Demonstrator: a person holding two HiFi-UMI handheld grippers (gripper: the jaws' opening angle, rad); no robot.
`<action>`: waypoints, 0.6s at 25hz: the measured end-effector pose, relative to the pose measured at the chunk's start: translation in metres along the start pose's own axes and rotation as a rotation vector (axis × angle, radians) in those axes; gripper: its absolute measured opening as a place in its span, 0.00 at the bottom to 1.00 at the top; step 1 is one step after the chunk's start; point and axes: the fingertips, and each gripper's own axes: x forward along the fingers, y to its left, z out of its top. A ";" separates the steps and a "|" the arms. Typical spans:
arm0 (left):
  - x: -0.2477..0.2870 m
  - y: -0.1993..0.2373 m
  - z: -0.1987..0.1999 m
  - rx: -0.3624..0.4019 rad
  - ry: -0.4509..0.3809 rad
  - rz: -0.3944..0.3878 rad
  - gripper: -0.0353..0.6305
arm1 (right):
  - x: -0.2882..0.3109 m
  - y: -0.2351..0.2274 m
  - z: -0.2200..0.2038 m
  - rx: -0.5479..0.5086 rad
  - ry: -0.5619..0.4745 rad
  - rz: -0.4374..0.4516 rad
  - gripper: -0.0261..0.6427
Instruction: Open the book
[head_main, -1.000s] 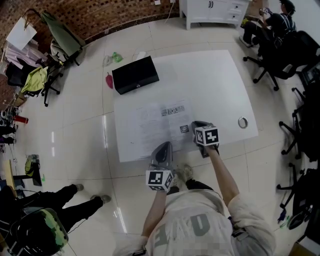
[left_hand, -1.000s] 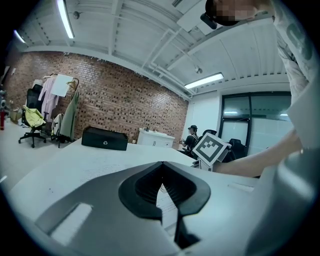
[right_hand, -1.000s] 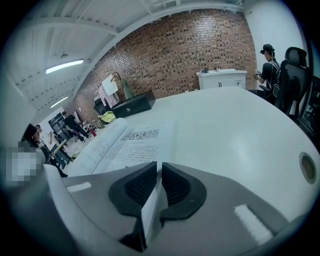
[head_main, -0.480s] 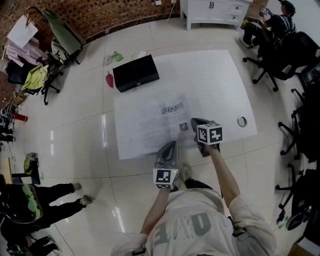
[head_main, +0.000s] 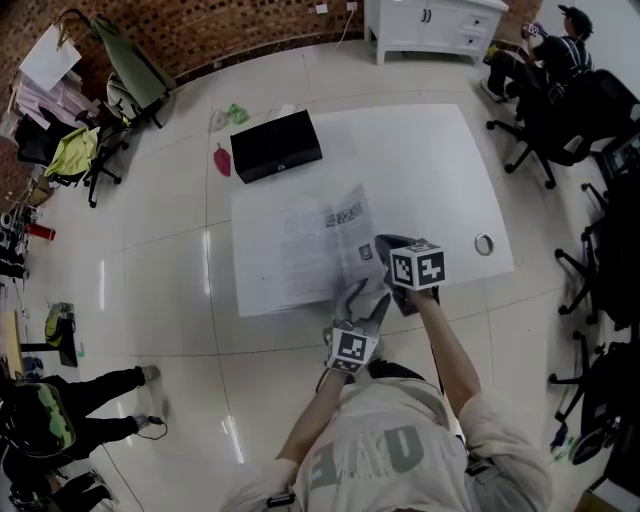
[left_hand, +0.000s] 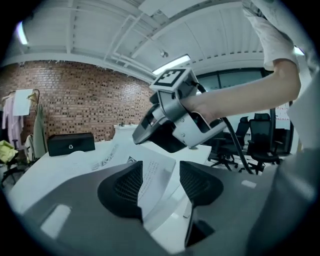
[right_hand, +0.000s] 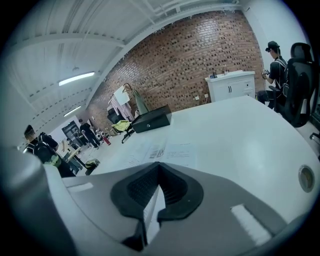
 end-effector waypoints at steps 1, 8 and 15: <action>0.001 -0.002 -0.002 0.023 0.016 0.002 0.41 | -0.001 0.002 0.001 -0.001 0.001 -0.001 0.05; 0.016 0.002 -0.016 0.206 0.095 0.099 0.30 | -0.005 0.010 0.005 0.035 0.004 -0.004 0.04; 0.012 -0.003 -0.016 0.243 0.086 0.121 0.19 | -0.007 0.012 0.007 0.055 -0.004 -0.003 0.04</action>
